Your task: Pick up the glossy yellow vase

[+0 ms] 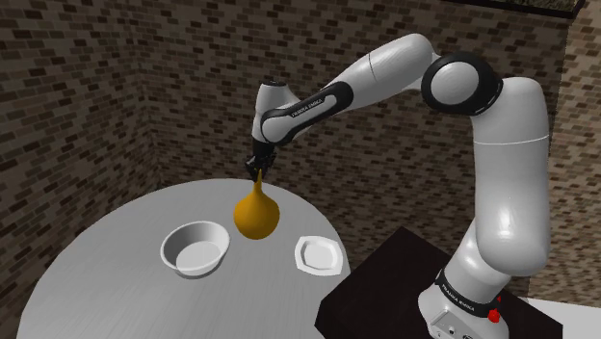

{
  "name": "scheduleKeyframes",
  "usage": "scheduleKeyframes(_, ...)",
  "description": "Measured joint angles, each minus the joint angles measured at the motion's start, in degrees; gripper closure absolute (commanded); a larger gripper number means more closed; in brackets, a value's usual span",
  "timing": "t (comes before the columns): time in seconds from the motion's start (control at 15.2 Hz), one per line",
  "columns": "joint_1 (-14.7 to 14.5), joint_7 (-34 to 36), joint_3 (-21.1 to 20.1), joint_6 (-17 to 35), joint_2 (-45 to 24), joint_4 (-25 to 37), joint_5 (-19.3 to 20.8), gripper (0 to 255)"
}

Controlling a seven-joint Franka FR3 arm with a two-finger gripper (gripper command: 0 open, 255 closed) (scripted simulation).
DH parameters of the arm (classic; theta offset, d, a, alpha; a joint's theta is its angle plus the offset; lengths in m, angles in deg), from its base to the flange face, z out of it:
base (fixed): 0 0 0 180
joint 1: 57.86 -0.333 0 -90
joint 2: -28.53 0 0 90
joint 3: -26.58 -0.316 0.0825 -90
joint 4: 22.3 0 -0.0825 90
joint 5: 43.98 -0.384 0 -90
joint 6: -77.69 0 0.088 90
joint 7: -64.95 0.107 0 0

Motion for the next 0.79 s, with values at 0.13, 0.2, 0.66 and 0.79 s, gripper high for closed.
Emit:
scheduleKeyframes(0.13,0.1,-0.1,-0.1,-1.1,1.0,0.1,-0.2,255)
scheduleKeyframes(0.2,0.0,-0.1,-0.2,-1.8,1.2,0.6,-0.3,255)
scheduleKeyframes(0.66,0.4,-0.8,-0.5,-5.9,3.9,2.0,-1.0,255)
scheduleKeyframes(0.79,0.4,-0.8,-0.6,-7.0,4.7,2.4,-1.2,255)
